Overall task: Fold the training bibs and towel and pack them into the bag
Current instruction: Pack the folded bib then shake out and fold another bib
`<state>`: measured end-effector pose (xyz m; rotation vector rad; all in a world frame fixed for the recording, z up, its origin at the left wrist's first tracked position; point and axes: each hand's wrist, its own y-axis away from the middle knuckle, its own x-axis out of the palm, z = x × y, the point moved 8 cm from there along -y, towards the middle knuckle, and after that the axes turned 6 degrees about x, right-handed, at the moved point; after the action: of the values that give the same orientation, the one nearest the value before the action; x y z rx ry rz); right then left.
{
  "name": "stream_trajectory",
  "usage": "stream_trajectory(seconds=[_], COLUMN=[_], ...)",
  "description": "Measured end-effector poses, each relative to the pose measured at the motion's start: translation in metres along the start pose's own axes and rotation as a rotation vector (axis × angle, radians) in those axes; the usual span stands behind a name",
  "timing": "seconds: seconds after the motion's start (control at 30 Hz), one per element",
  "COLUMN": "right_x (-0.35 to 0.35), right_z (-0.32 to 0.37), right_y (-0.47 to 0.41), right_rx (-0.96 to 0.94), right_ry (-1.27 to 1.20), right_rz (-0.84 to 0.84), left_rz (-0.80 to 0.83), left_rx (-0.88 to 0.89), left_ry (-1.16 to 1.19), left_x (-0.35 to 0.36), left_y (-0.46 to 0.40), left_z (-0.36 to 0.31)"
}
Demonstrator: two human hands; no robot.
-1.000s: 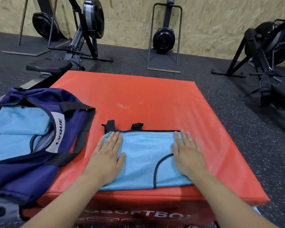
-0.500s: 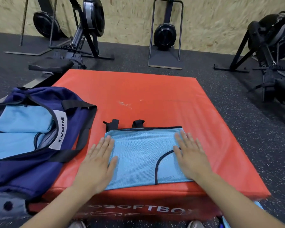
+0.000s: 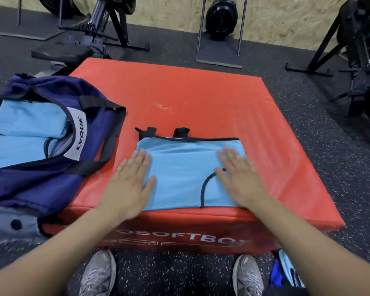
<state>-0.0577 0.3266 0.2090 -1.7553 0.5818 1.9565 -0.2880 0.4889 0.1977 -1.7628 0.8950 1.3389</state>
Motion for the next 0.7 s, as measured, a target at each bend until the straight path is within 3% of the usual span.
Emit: stream_trajectory(seconds=[0.1, 0.23, 0.4, 0.5, 0.7], right_x=[-0.008, -0.037, -0.029, -0.015, -0.016], right_z=[-0.015, 0.017, 0.056, 0.063, 0.047], right_y=[0.0, -0.016, -0.044, -0.057, -0.078], right_rx=[0.045, -0.099, -0.254, -0.236, -0.052], right_ry=[0.024, -0.116, -0.179, -0.166, -0.137], right_rz=[-0.008, -0.162, 0.049, 0.158, 0.107], left_rz=[0.032, 0.064, 0.108, 0.082, 0.004], left_rx=[-0.012, 0.006, 0.066, 0.083, 0.11], left_ry=[0.009, 0.025, 0.019, -0.01, -0.03], left_x=[-0.002, -0.005, -0.007, -0.015, -0.03], left_y=[0.0, -0.006, -0.021, -0.025, -0.028], left_z=[0.014, 0.011, 0.02, 0.022, 0.009])
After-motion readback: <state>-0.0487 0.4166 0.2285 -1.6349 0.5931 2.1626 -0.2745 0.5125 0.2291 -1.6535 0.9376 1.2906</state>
